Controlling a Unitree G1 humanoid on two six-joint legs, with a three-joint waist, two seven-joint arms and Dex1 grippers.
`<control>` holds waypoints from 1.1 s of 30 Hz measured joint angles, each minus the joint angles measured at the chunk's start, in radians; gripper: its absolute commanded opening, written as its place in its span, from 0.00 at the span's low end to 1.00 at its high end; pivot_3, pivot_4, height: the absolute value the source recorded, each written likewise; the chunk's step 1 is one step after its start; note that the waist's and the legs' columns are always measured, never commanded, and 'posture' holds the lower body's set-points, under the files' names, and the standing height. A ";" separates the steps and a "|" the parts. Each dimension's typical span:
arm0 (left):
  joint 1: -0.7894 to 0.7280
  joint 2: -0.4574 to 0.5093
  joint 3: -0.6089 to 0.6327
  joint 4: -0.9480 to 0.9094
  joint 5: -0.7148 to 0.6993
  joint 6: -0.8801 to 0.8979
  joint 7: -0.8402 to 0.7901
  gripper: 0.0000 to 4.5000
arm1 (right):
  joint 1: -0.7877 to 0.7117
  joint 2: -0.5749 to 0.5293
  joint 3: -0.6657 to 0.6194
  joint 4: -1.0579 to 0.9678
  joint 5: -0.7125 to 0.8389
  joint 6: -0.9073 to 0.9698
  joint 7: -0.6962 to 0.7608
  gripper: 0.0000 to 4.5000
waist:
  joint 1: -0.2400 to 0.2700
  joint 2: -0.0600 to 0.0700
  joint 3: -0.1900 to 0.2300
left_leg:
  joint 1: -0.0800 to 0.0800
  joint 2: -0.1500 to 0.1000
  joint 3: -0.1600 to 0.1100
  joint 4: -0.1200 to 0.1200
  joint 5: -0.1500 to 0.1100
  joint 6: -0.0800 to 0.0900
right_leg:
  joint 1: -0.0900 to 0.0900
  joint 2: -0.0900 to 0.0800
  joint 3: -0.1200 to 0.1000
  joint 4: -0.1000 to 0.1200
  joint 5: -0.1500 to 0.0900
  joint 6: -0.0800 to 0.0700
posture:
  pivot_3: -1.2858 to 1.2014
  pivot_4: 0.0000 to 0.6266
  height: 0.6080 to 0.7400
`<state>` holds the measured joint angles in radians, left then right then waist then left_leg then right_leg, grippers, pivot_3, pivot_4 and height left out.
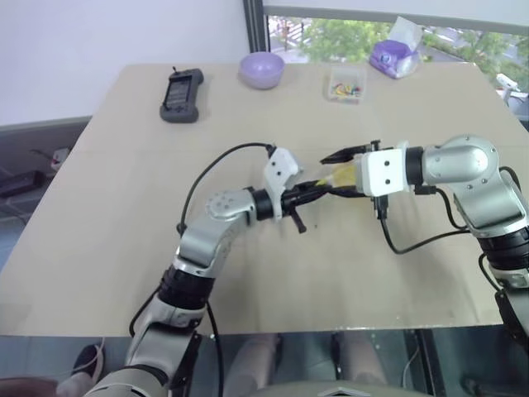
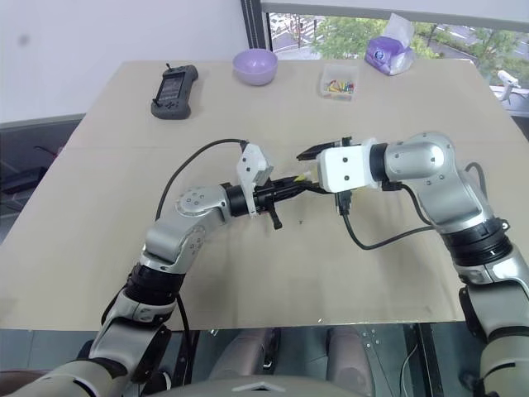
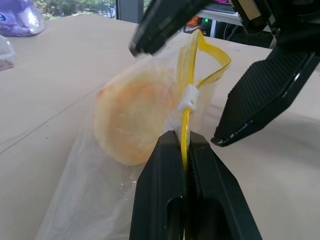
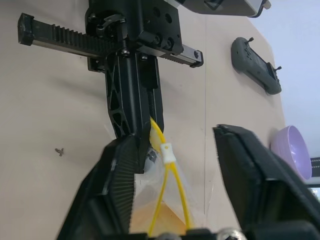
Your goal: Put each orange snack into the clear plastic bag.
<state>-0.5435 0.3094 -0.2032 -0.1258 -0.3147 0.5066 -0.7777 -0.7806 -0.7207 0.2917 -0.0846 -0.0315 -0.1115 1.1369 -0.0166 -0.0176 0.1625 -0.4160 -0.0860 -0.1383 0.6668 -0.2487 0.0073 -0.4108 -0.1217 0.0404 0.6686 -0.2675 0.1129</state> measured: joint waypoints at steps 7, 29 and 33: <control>0.000 0.002 -0.001 0.000 0.000 0.000 0.000 0.00 | 0.000 0.000 0.000 0.000 -0.003 0.000 -0.007 0.31 | 0.000 0.000 0.000 | 0.000 0.000 0.000 0.000 0.000 0.000 | 0.000 0.000 0.000 0.000 0.000 0.000 | 0.52 0.24 1.00; 0.000 0.002 -0.002 0.000 0.000 0.000 0.000 0.00 | 0.000 -0.006 0.001 0.007 -0.039 -0.001 -0.004 0.31 | 0.000 0.000 0.000 | 0.000 0.000 0.000 0.000 0.000 0.000 | 0.000 0.000 0.000 0.000 0.000 0.000 | 0.52 0.24 1.00; 0.000 0.002 -0.002 -0.001 0.000 -0.001 0.001 0.00 | 0.001 -0.006 0.001 0.003 -0.034 0.000 0.009 0.04 | 0.000 0.000 0.000 | 0.000 0.000 0.000 0.000 0.000 0.000 | 0.000 0.000 0.000 0.000 0.000 0.000 | 0.52 0.24 1.00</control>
<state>-0.5433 0.3112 -0.2048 -0.1263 -0.3150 0.5058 -0.7772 -0.7794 -0.7263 0.2930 -0.0814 -0.0655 -0.1115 1.1461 -0.0166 -0.0176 0.1625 -0.4160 -0.0860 -0.1383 0.6667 -0.2487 0.0073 -0.4108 -0.1217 0.0404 0.6686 -0.2675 0.1129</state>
